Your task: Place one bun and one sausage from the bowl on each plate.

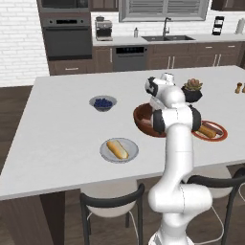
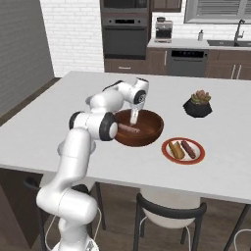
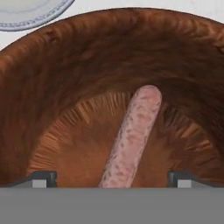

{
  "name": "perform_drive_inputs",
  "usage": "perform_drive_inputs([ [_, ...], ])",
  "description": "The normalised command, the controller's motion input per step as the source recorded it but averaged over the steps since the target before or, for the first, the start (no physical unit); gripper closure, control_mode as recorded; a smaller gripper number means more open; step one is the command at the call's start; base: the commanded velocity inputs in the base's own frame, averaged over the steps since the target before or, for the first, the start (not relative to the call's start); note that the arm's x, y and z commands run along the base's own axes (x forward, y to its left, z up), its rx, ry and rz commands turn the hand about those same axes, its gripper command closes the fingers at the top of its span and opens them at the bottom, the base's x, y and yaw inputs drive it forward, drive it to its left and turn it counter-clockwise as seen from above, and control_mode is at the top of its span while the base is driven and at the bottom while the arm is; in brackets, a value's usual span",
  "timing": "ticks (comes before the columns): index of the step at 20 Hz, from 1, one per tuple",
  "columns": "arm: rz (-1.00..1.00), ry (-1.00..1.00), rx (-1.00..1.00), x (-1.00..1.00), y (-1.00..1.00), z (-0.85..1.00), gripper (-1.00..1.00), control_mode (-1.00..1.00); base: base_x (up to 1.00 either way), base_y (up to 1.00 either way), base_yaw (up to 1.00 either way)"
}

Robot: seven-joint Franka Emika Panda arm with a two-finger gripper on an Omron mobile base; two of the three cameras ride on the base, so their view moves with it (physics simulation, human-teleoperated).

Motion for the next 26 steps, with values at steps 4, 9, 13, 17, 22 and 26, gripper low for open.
perform_drive_inputs([
  [4, 0.09, -0.11, 0.09, 0.18, -0.09, -0.34, -1.00, -1.00, 0.00, 0.00, 0.00],
  [9, 0.02, 0.00, 0.02, 0.21, 0.02, -0.35, -1.00, -1.00, 0.00, 0.00, 0.00],
  [13, 0.00, 0.00, 0.00, 0.00, 0.21, -0.20, -1.00, -1.00, 0.00, 0.00, 0.00],
  [17, 0.00, 0.00, 0.00, -0.02, 0.31, -0.14, -1.00, -1.00, 0.00, 0.00, 0.00],
  [22, -0.03, 0.00, -0.01, -0.19, 0.38, -0.18, -1.00, -1.00, 0.00, 0.00, 0.00],
  [26, -0.04, -0.01, 0.00, -0.15, 0.17, -0.31, -1.00, -1.00, 0.00, 0.00, 0.00],
])
